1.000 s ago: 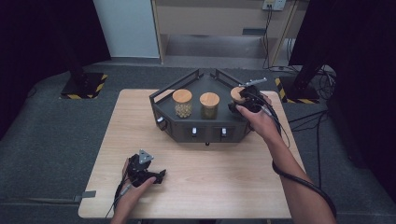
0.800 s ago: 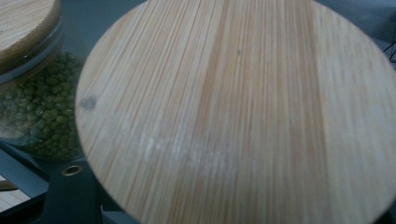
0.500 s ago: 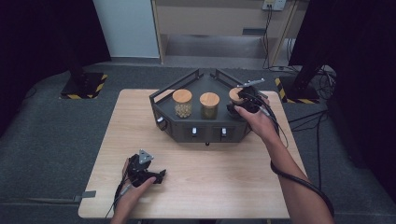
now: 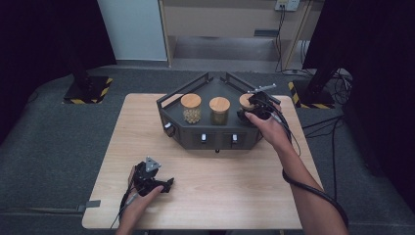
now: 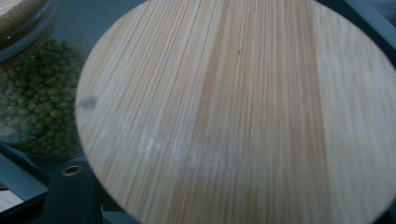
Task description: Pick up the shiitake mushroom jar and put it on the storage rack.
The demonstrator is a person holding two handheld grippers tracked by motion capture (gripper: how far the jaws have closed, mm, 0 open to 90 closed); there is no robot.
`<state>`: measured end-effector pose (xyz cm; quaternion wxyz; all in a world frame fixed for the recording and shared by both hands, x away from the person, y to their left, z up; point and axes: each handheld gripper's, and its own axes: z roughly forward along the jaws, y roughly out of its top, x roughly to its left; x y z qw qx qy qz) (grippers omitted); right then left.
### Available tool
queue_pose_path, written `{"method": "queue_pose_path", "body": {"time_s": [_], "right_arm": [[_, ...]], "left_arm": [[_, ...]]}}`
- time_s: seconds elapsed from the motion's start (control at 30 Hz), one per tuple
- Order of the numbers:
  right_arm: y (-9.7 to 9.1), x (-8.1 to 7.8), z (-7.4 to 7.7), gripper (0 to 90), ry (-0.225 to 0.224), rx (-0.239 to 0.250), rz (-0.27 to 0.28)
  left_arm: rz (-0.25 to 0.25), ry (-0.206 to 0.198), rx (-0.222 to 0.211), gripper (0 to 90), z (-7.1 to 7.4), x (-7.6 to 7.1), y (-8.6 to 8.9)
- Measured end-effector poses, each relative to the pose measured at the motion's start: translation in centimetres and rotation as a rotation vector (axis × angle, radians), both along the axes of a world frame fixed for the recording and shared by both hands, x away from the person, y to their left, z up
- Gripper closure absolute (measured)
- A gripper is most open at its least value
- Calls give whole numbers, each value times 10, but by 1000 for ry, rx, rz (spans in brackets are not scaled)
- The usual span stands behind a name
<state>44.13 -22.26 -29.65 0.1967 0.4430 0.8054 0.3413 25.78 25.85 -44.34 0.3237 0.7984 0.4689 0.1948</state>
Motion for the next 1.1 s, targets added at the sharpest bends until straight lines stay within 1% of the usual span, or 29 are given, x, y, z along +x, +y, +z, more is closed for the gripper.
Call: {"method": "queue_pose_path", "body": {"time_s": [0.47, 0.83, 1.1], "right_arm": [[0, 1, -4, 256, 6, 14, -1], [-4, 1, -7, 256, 8, 38, -8], [-5, -1, -9, 256, -3, 45, -9]], "left_arm": [[0, 0, 0, 0, 0, 0, 0], [0, 0, 0, 0, 0, 0, 0], [0, 0, 0, 0, 0, 0, 0]]}}
